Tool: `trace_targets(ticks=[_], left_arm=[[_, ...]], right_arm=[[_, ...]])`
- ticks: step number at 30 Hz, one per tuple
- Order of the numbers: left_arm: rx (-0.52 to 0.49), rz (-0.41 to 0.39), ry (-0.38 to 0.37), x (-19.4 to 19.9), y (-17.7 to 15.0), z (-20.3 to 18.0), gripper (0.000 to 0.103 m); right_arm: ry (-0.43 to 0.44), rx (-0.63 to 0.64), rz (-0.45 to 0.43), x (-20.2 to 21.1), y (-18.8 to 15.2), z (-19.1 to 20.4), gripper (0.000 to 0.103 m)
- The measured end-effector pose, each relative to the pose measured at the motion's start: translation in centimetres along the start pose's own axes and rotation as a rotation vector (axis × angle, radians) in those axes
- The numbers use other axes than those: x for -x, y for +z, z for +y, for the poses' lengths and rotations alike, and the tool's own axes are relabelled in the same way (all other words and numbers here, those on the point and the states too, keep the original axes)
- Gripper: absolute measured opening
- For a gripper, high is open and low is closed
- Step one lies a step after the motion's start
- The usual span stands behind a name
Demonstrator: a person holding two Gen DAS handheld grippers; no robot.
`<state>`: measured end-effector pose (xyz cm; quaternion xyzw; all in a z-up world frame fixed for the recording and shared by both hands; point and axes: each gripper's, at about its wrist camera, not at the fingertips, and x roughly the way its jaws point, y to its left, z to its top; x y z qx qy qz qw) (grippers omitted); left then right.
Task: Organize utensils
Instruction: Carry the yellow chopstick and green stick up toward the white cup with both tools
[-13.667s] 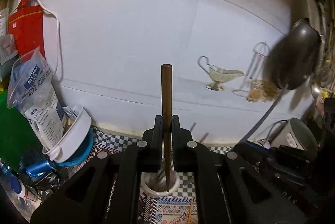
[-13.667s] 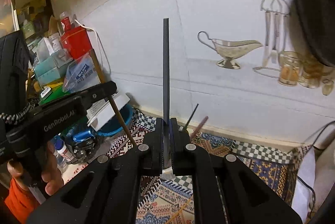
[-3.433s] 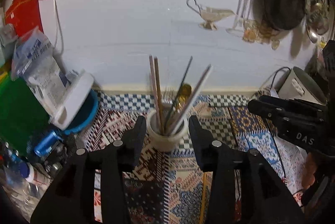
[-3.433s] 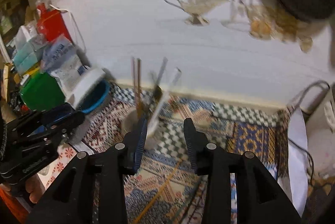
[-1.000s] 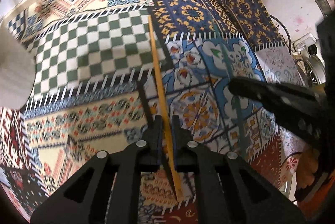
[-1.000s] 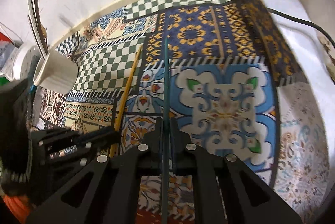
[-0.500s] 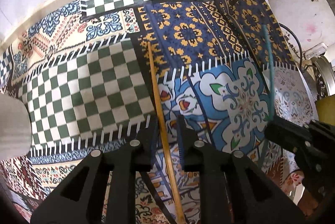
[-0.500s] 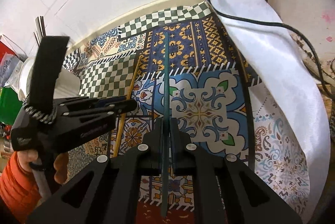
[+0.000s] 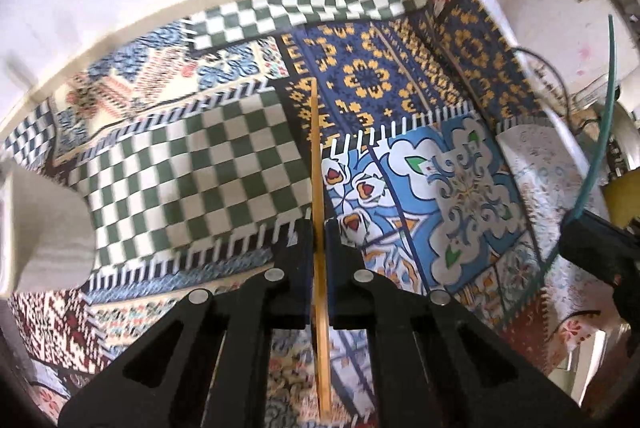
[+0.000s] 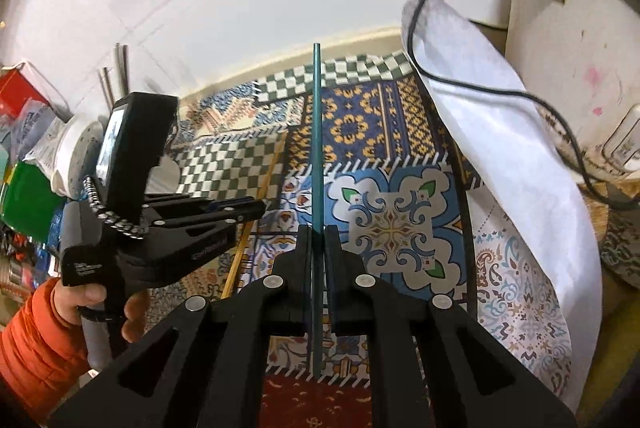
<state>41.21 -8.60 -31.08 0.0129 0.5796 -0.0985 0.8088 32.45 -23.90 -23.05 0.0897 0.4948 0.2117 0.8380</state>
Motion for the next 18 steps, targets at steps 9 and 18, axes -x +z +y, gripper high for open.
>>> trace_targets(ticks=[9, 18], left_arm=[[-0.008, -0.19, 0.024, 8.1, -3.5, -0.2, 0.004], [0.104, -0.342, 0.002, 14.8, -7.1, 2.3, 0.003]], right_arm=[[0.026, 0.077, -0.056, 2.6, -0.1, 3.6, 0.005], [0.064, 0.158, -0.089, 4.2, -0.4, 7.8, 0.005]])
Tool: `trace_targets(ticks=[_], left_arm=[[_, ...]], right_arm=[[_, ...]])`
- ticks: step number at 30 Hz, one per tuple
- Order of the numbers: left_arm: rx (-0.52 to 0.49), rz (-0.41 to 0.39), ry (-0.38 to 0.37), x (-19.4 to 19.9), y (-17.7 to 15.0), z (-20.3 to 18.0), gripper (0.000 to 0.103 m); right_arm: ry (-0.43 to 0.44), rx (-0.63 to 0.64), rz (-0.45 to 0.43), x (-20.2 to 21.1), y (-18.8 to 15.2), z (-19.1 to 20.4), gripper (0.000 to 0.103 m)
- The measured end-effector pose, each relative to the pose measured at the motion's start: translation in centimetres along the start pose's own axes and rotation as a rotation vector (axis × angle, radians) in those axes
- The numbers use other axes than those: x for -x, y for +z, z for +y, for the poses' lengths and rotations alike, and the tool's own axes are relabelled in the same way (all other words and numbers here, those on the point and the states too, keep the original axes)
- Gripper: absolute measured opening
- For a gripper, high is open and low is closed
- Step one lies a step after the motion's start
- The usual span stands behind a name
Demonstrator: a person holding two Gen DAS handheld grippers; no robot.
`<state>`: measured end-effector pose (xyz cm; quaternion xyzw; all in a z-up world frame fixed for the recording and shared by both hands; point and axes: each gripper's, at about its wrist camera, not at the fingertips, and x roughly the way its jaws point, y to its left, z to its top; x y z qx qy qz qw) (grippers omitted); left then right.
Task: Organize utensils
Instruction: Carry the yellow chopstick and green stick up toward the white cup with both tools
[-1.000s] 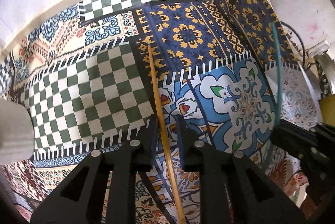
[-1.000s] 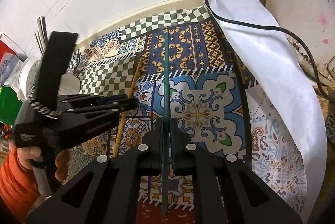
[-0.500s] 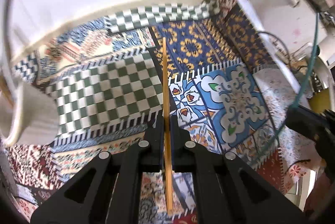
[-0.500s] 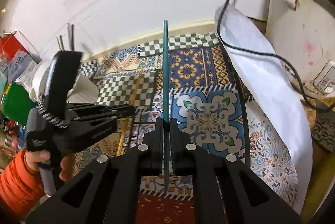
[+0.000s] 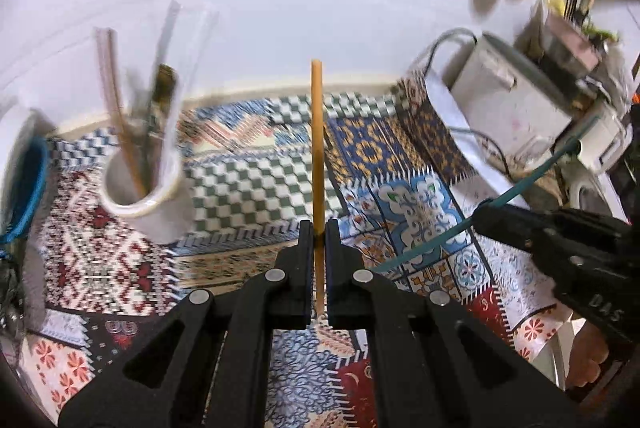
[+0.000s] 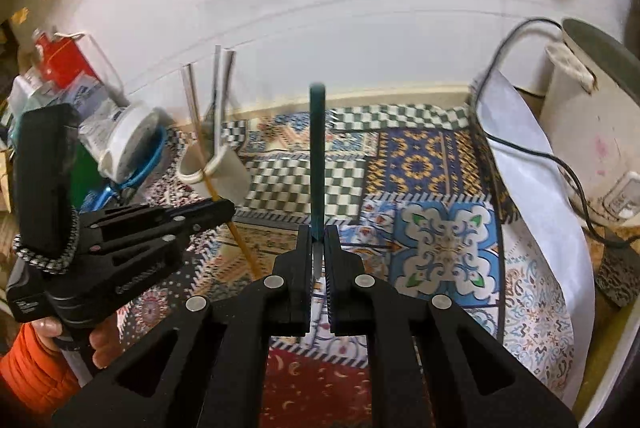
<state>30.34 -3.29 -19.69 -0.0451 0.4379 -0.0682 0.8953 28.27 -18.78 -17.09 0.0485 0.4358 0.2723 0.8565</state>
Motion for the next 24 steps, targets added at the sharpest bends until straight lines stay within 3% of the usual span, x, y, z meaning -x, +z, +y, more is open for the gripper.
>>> trace_targets(ticks=[6, 24], left_arm=[[0.038, -0.114, 0.051, 4.6, 0.4, 2.0, 0.003], [0.169, -0.323, 0.184, 15.3, 2.9, 8.2, 0.003]], right_arm=[[0.037, 0.058, -0.021, 0.4, 1.1, 3.1, 0.005], [0.163, 0.227, -0.141, 0.3, 7.7, 11.2, 0.005]])
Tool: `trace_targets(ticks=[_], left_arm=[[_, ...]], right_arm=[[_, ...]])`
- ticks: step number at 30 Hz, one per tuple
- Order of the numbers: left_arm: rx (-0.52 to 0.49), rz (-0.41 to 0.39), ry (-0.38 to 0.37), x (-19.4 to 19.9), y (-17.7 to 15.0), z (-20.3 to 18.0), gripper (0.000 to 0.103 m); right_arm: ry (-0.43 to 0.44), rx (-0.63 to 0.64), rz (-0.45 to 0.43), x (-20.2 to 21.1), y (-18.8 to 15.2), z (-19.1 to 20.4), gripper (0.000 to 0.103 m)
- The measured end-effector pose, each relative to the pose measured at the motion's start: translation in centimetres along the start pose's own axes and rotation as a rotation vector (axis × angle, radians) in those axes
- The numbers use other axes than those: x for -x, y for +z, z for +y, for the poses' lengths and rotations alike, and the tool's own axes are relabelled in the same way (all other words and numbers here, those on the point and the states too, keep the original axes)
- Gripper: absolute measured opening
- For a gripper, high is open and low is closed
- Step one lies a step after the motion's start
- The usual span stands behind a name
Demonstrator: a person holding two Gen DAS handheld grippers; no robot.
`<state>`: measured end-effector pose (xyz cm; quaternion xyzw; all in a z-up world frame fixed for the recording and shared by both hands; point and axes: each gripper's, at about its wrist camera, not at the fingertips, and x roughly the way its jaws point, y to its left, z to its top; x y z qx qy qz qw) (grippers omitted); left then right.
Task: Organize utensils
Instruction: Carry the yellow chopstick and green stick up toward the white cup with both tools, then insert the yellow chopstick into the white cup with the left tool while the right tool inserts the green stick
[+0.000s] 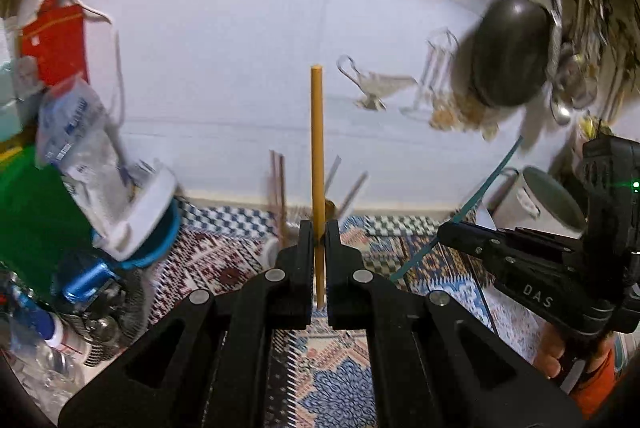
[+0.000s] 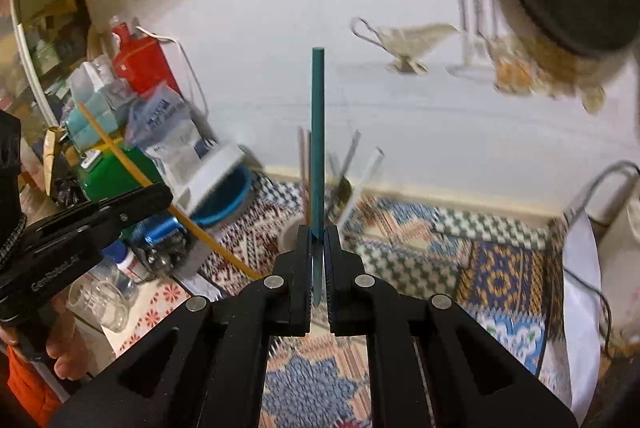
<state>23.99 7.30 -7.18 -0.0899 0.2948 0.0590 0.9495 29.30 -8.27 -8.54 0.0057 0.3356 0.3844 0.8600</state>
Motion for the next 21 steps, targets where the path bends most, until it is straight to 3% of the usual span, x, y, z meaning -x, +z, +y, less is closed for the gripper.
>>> trace_targets(ticks=[10, 21], left_arm=[[0.047, -0.058, 0.031, 0.1, 3.1, 3.0, 0.003], [0.075, 0.037, 0.03, -7.3, 2.8, 4.4, 0.003]], right_arm=[[0.062, 0.044, -0.061, -2.0, 3.7, 2.0, 0.005], [0.034, 0.045, 0.042, -8.5, 3.1, 1.6, 0.005]])
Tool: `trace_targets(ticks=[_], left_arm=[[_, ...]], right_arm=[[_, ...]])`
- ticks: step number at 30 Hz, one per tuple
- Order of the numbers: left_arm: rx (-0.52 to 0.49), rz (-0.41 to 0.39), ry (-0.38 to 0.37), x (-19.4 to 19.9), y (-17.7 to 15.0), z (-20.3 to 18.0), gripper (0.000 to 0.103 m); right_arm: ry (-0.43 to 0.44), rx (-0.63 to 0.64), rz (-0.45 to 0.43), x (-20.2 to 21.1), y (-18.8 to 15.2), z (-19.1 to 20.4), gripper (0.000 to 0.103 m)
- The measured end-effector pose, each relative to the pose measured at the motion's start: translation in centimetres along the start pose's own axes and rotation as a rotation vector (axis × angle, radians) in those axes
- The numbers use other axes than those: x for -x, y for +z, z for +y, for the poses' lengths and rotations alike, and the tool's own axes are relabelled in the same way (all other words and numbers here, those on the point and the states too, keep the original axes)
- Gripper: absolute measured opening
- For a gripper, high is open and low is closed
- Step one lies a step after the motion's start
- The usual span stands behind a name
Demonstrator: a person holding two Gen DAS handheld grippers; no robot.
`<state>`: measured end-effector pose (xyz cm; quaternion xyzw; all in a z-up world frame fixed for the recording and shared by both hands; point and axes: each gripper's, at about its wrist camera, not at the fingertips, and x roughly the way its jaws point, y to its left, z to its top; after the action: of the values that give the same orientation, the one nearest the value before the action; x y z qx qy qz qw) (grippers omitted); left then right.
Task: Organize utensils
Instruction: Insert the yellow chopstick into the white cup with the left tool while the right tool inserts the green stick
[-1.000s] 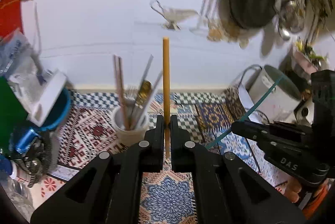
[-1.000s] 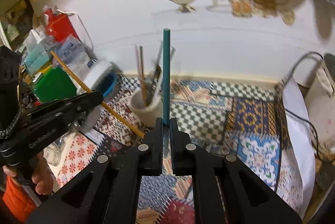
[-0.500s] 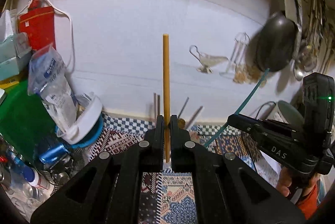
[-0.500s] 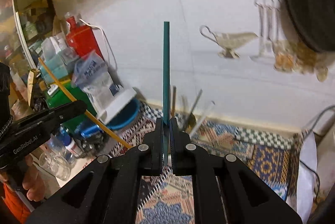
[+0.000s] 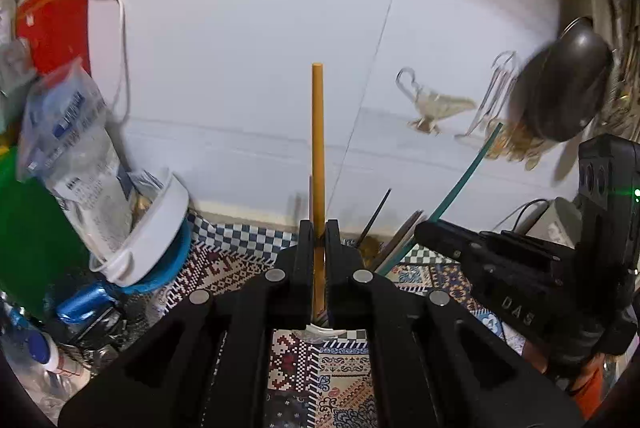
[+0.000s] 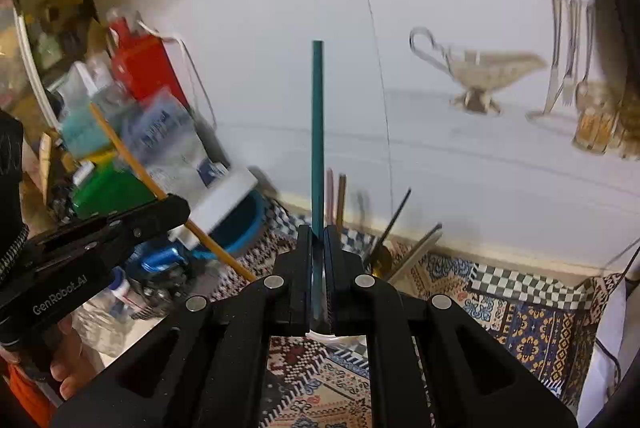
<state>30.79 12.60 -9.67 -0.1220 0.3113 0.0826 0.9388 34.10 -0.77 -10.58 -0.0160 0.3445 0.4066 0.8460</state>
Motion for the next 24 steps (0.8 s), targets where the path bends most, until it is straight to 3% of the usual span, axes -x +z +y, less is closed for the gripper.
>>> trace_targets(ticks=[13, 21, 24], left_arm=[[0.009, 0.179, 0.027, -8.1, -3.8, 1.2, 0.003], [0.025, 0.209, 0.025, -7.8, -4.3, 1.2, 0.004], [0.022, 0.184, 0.022, -6.2, -3.8, 0.9, 0.006]], right_arm=[[-0.005, -0.015, 0.171, -5.8, -3.3, -1.0, 0.006], [-0.017, -0.006, 0.21, -5.7, -3.3, -0.9, 0.008], [-0.018, -0.006, 0.19, -4.2, -3.1, -0.9, 0.016]])
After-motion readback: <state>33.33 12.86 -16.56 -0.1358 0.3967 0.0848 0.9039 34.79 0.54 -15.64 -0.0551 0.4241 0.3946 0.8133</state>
